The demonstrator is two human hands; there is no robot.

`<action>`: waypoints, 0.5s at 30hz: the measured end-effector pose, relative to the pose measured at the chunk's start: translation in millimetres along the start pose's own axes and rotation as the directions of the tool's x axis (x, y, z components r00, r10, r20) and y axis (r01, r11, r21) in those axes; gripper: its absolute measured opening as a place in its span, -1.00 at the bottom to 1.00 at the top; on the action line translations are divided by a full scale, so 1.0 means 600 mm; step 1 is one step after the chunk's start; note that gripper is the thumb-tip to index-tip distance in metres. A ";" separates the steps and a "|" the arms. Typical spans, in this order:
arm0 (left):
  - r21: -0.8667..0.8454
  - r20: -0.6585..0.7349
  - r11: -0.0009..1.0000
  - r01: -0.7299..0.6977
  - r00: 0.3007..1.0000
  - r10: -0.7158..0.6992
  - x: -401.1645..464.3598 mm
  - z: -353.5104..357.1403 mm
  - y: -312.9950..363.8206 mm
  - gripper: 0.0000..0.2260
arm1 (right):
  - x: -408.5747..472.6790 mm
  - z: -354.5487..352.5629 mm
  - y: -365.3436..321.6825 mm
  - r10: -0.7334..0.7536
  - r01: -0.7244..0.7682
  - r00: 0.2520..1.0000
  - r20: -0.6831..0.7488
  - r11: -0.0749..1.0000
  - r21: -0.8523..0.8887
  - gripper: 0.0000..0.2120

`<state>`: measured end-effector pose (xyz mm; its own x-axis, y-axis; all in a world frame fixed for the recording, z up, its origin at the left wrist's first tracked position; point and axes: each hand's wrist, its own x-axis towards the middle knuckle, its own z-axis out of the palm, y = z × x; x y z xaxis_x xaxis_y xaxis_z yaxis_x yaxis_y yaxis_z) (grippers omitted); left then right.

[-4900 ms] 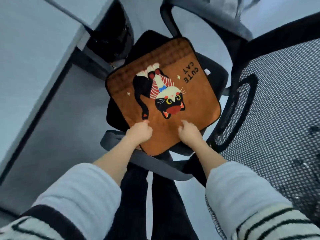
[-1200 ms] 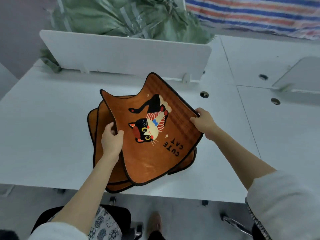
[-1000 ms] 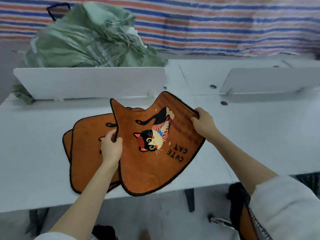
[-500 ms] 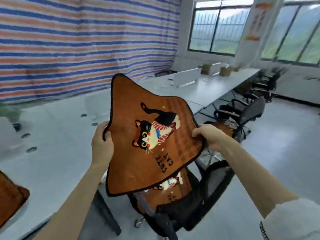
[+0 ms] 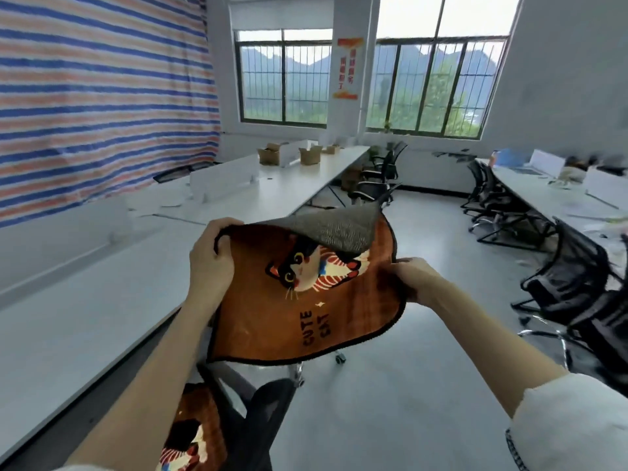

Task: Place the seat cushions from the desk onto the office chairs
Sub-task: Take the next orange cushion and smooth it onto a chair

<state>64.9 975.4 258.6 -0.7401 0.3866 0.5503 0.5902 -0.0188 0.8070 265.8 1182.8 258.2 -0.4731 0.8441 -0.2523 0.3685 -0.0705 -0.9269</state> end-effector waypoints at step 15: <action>0.148 0.318 0.974 0.169 0.925 -0.209 0.256 0.716 -0.069 -0.67 | 0.570 -0.408 0.030 0.133 -0.144 0.977 -0.168 0.988 -0.055 -0.76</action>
<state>65.2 1431.7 217.6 -0.7053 0.6544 0.2726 0.4977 0.1832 0.8478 306.6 1600.4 223.5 -0.2787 0.9044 -0.3231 0.4764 -0.1619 -0.8642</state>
